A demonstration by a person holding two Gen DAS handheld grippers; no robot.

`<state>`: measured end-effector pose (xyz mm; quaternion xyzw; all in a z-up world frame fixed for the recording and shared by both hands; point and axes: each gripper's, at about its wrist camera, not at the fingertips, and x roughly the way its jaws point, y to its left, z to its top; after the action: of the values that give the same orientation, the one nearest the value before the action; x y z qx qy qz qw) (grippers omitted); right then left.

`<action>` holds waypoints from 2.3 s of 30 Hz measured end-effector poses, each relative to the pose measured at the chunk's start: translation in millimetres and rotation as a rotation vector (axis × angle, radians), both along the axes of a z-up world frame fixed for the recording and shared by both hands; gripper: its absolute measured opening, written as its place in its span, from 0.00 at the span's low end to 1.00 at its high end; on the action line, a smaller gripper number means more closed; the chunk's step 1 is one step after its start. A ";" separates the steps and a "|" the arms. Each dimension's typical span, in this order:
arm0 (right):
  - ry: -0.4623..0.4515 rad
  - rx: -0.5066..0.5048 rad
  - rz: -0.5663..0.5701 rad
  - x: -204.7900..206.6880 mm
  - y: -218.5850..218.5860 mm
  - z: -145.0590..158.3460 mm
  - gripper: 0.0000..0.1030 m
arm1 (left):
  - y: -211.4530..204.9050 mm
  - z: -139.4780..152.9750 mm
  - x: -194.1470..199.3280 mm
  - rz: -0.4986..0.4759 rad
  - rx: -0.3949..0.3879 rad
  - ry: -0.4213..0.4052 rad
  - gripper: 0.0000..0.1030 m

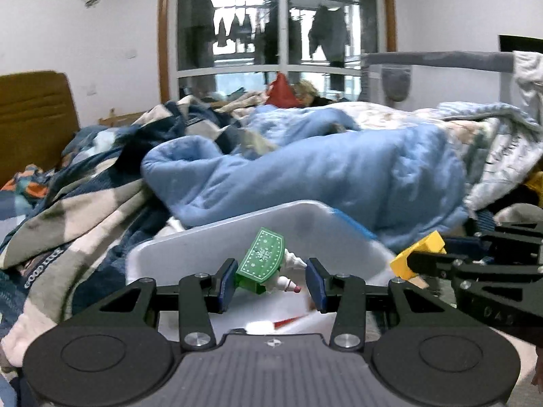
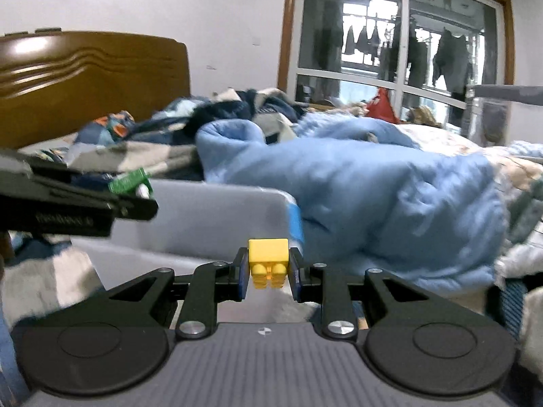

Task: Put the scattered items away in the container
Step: 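Carry the green piece and yellow block into the white bin and open both tools, then move both tools back over the remaining toys, then grasp the blue block with the left tool while the right tool grasps the beige tank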

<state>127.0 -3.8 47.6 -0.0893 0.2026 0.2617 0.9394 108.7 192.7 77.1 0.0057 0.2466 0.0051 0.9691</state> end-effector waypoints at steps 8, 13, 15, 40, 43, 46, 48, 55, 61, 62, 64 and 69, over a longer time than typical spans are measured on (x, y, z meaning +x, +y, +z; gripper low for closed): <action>0.069 0.013 0.031 38.1 40.1 -18.1 0.26 | 22.2 -26.6 24.7 0.048 -0.003 0.065 0.46; 0.078 -0.041 0.030 49.1 50.9 -34.4 0.26 | 24.4 -42.0 31.3 0.053 -0.024 0.100 0.46; 0.084 -0.051 0.027 51.8 51.8 -38.9 0.27 | 22.2 -46.0 33.5 0.049 -0.023 0.118 0.47; 0.059 0.023 -0.095 3.4 -75.7 -36.9 0.57 | -62.7 -19.1 -12.3 -0.061 -0.046 0.062 0.72; 0.086 0.024 -0.126 -5.7 -118.3 -53.9 0.57 | -99.7 -31.5 -19.9 -0.166 -0.056 0.074 0.73; 0.132 0.001 -0.172 -11.1 -157.4 -76.1 0.56 | -132.8 -55.3 -13.8 -0.231 -0.063 0.142 0.73; 0.166 0.006 -0.199 -12.8 -179.4 -87.4 0.55 | -148.1 -69.2 -8.5 -0.257 -0.086 0.184 0.73; 0.194 -0.026 -0.229 -21.3 -216.8 -115.0 0.51 | -191.5 -104.7 11.6 -0.274 -0.111 0.243 0.72; 0.176 -0.034 -0.202 -16.8 -223.6 -129.4 0.50 | -209.5 -129.5 49.8 -0.232 -0.126 0.274 0.72; 0.178 -0.033 -0.193 -14.8 -222.9 -131.4 0.50 | -213.4 -134.6 57.5 -0.225 -0.114 0.283 0.70; 0.177 -0.029 -0.158 -11.0 -220.2 -134.3 0.48 | -219.9 -142.9 71.2 -0.223 -0.114 0.302 0.65; 0.180 -0.046 -0.091 2.6 -208.2 -139.6 0.46 | -230.3 -157.6 91.1 -0.232 -0.084 0.346 0.42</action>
<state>129.7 -212.0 -92.0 -0.0777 0.2960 0.2208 0.9261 199.8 -37.6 -80.5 -0.0054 0.4071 -0.1177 0.9057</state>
